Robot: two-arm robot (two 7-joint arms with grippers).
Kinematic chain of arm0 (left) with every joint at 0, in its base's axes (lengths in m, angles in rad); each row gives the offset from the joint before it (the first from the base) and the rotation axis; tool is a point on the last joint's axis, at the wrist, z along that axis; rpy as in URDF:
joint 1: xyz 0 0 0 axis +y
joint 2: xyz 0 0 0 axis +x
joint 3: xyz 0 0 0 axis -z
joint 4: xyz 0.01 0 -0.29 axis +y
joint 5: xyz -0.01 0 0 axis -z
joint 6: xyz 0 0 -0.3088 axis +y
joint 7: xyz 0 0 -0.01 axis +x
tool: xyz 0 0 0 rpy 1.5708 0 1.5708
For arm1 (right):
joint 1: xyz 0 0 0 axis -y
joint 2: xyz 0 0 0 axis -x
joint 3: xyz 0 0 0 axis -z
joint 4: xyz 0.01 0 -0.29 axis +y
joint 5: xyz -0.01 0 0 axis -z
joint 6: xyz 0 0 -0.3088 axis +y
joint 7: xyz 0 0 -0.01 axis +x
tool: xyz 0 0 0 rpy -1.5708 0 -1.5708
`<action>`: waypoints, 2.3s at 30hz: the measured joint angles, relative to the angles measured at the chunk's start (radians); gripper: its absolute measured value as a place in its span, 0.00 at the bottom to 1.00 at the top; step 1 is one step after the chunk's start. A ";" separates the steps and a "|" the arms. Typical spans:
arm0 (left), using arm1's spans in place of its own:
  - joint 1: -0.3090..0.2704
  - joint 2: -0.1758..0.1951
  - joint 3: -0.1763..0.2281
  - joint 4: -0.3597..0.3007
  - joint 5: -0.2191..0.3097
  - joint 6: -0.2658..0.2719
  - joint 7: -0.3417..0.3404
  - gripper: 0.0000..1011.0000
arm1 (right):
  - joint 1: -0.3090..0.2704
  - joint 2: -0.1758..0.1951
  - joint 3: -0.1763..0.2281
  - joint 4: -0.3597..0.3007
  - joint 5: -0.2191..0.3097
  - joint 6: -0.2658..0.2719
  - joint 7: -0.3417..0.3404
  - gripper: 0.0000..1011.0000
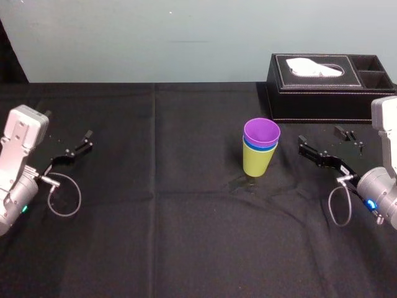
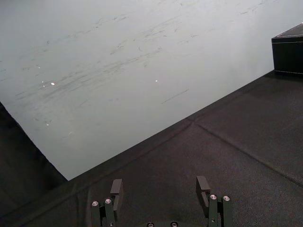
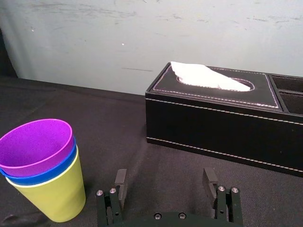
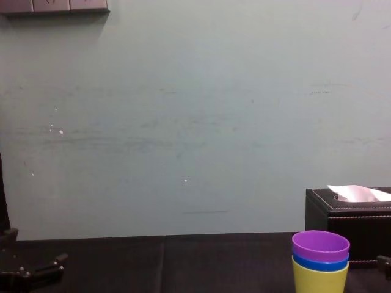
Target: Stack the three plastic cups sequentially using one hand.
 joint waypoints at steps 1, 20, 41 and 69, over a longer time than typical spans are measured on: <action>0.000 0.000 0.000 0.000 0.000 0.000 0.000 1.00 | 0.000 0.000 0.000 0.000 0.000 0.000 0.000 0.99; 0.000 0.000 0.000 0.000 0.000 0.000 0.000 1.00 | 0.000 0.001 -0.002 -0.002 -0.002 0.002 -0.005 0.99; 0.000 0.000 0.000 0.000 0.000 0.000 0.000 1.00 | 0.000 0.001 -0.002 -0.002 -0.002 0.002 -0.006 0.99; 0.000 0.000 0.000 0.000 0.000 0.000 0.000 1.00 | 0.000 0.001 -0.002 -0.002 -0.001 0.002 -0.006 0.99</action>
